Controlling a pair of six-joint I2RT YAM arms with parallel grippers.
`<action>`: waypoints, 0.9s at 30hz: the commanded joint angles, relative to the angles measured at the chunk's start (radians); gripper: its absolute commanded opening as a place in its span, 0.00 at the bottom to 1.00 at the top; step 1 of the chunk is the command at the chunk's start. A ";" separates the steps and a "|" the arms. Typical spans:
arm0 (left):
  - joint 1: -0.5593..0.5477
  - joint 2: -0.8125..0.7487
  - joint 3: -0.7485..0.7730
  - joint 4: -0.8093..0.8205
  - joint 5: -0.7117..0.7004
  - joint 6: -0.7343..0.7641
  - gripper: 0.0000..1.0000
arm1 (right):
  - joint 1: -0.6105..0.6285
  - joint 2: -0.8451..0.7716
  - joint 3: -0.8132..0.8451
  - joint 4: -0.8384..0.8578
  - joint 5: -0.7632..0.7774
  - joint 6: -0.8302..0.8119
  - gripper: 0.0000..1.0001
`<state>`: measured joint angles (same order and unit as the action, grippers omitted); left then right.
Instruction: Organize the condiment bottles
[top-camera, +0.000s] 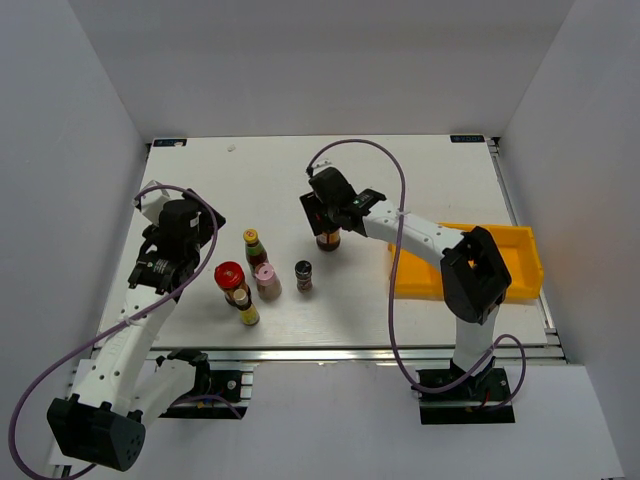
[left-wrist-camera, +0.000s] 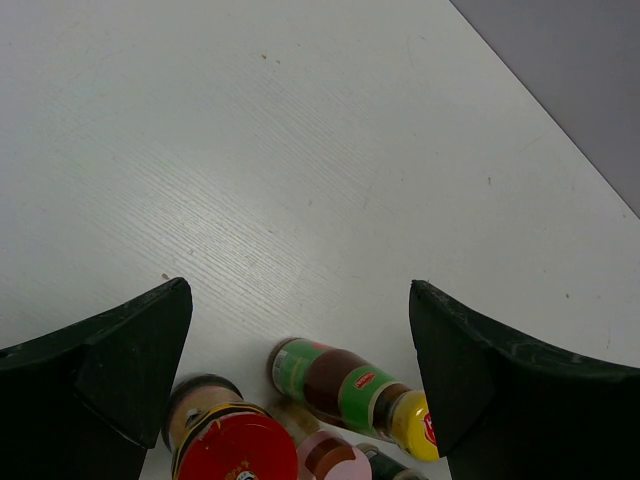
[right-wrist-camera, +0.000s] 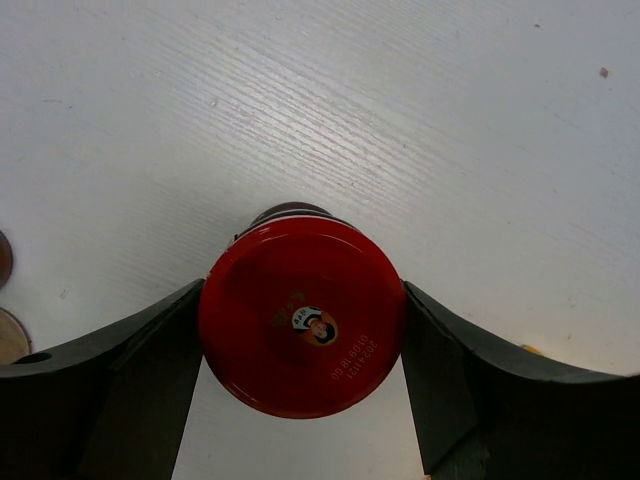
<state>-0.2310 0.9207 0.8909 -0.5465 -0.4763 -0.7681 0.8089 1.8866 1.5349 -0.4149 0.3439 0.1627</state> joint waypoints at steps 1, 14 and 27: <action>0.002 -0.016 -0.009 -0.001 -0.013 0.001 0.98 | -0.007 -0.030 -0.016 0.051 -0.025 0.024 0.75; 0.004 -0.028 -0.010 -0.006 -0.012 0.000 0.98 | -0.048 -0.167 -0.024 0.024 0.047 0.000 0.30; 0.002 0.001 -0.015 0.019 -0.041 0.023 0.98 | -0.562 -0.656 -0.248 -0.014 -0.039 0.061 0.23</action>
<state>-0.2310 0.9173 0.8742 -0.5411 -0.4889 -0.7643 0.3019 1.2873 1.3064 -0.4545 0.2924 0.1909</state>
